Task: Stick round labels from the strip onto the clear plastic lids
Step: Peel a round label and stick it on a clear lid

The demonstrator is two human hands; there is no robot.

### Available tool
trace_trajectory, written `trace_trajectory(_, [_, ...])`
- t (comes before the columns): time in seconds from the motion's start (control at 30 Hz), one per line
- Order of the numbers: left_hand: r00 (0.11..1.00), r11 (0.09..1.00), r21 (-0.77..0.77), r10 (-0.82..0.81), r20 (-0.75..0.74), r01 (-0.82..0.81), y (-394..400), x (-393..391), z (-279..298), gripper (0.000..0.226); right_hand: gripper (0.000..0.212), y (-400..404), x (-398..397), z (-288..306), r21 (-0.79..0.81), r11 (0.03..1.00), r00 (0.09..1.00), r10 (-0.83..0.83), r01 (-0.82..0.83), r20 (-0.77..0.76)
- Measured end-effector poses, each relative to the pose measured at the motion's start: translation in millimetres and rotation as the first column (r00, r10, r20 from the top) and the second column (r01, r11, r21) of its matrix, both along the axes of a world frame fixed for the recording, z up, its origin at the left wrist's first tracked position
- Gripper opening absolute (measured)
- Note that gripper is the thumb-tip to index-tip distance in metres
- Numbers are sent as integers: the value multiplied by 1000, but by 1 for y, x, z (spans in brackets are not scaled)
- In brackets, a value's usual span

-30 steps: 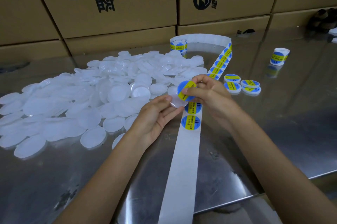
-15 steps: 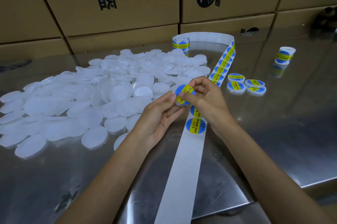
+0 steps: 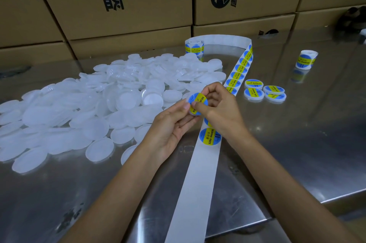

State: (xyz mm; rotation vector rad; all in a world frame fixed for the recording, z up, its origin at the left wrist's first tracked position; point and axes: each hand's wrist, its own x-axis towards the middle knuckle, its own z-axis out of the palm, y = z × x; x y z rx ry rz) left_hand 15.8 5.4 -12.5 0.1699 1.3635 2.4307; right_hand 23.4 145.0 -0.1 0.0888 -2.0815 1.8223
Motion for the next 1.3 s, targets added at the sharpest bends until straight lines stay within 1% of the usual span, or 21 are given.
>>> trace_trajectory(0.07, [1000,1000,-15,6,0,-6,0,1,2,26,28,0,-1,-3,47,999,999,-17,19,-31])
trace_trajectory(0.17, [999,999,32,5,34,-6,-2,4,6,25,32,3,-4,-8,172,975,989,-126,139,-83])
trace_trajectory(0.23, [997,994,111,-15,72,7,-3,6,9,26,41,6,-5,-8,148,972,981,-168,181,-94])
trace_trajectory(0.3, [992,983,185,-34,123,10,-3,8,13,24,49,6,-4,-7,131,981,988,-134,144,-80])
trace_trajectory(0.33, [989,980,200,-38,143,9,-3,10,15,23,52,6,-2,-7,160,980,992,-104,115,-75])
trace_trajectory(0.4, [987,981,193,-51,154,21,-2,13,19,21,46,5,0,-8,247,966,995,-54,75,-87])
trace_trajectory(0.47, [984,982,189,-55,167,23,-3,16,21,20,40,4,1,-8,334,939,992,-44,82,-120])
trace_trajectory(0.5, [983,981,192,-55,174,21,-3,17,21,21,41,5,1,-8,367,926,990,-49,95,-133])
trace_trajectory(0.63, [983,979,198,-75,170,41,-5,18,24,31,57,8,1,-11,420,896,984,-81,142,-160])
trace_trajectory(0.7, [983,981,186,-82,165,51,-6,18,24,30,67,9,1,-11,451,880,985,-90,147,-145])
trace_trajectory(0.77, [984,985,164,-76,164,49,-7,17,24,27,75,9,1,-11,505,848,986,-110,161,-128])
trace_trajectory(0.83, [985,988,142,-76,154,54,-8,16,24,30,80,9,1,-11,542,815,978,-152,204,-141])
trace_trajectory(0.9, [987,989,127,-89,131,72,-9,16,24,40,81,10,1,-10,547,800,968,-180,247,-174])
trace_trajectory(0.97, [991,992,86,-97,90,89,-9,16,24,38,79,10,1,-10,545,799,965,-174,254,-194])
trace_trajectory(1.03, [996,997,1,-83,38,83,-8,16,23,29,74,9,2,-9,533,811,966,-155,243,-206])
trace_trajectory(1.13, [999,987,-158,1,-44,-8,-6,15,21,30,64,5,4,-7,532,812,963,-130,240,-236])
trace_trajectory(1.2, [993,965,-250,63,-97,-85,-3,16,20,31,65,2,5,-7,505,840,973,-106,198,-204])
trace_trajectory(1.27, [986,945,-298,98,-133,-134,0,19,18,35,66,2,4,-8,401,902,982,-100,158,-162])
trace_trajectory(1.3, [984,944,-297,108,-140,-146,1,20,18,38,67,2,4,-8,340,931,986,-92,136,-141])
